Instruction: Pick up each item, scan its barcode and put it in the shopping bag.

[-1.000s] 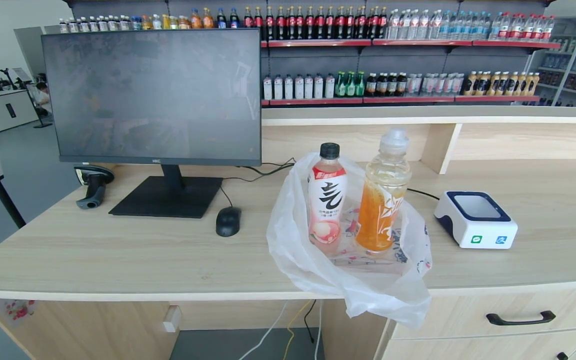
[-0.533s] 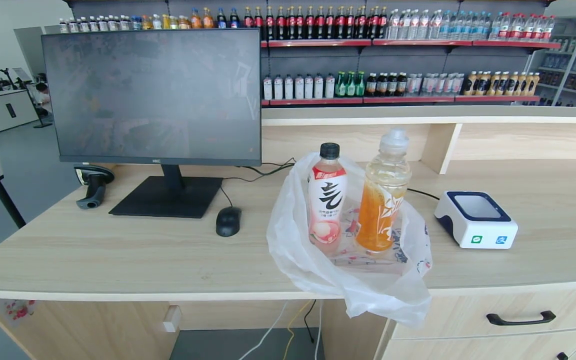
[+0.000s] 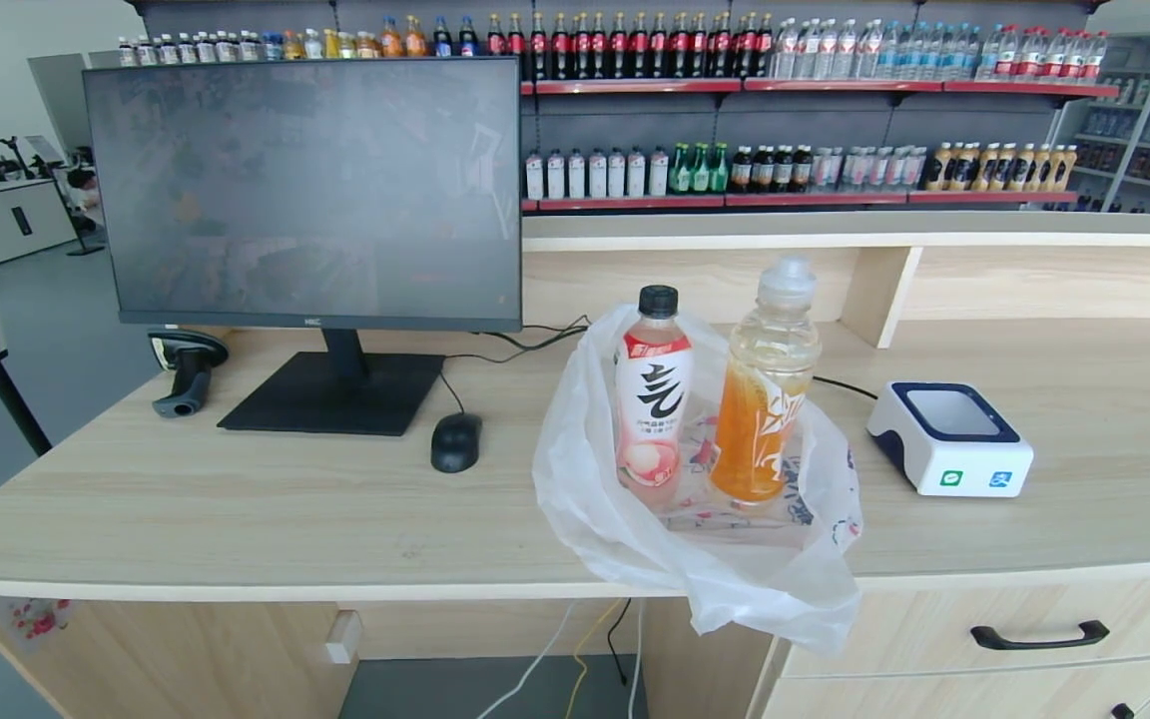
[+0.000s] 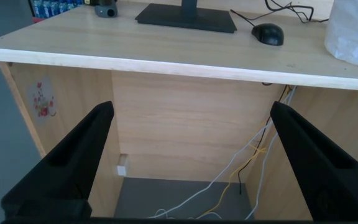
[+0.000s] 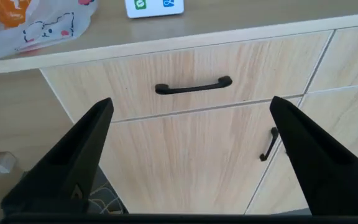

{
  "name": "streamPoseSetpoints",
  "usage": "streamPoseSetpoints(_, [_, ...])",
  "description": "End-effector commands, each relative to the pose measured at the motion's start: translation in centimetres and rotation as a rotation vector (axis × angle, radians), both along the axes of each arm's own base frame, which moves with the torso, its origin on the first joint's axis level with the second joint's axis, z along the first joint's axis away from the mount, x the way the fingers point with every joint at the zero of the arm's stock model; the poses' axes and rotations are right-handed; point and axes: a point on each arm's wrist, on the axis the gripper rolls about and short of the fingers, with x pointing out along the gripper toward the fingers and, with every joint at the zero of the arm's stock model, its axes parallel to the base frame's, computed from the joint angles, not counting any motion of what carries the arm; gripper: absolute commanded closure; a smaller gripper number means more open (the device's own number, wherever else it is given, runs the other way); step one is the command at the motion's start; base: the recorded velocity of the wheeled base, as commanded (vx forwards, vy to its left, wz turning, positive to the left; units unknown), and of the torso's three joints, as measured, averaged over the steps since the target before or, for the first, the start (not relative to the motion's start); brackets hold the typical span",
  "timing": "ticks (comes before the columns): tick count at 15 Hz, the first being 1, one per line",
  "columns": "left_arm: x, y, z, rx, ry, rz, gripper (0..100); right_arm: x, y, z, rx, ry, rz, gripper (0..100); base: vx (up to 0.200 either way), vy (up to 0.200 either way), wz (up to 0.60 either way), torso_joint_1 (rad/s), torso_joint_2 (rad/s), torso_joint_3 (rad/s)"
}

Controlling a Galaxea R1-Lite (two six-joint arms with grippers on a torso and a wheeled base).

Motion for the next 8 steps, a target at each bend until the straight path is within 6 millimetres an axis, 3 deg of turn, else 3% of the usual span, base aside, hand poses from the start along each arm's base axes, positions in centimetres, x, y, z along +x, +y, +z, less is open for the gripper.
streamPoseSetpoints(1, [0.0,0.0,-0.01,-0.002,0.0,0.001,0,-0.21,0.14,-0.39,-0.101,-0.031,0.065,0,0.0,0.0,0.0,0.0,0.0,0.0])
streamPoseSetpoints(6, [0.0,0.0,-0.01,-0.002,0.0,0.001,0,0.56,0.56,-1.33,-0.143,-0.099,0.261,0,0.0,0.0,0.0,0.0,0.0,0.0])
streamPoseSetpoints(8, [-0.01,0.0,0.03,-0.002,-0.001,-0.001,0,0.56,0.54,-1.33,-0.136,-0.099,0.255,0,0.0,0.0,0.0,0.0,0.0,0.0])
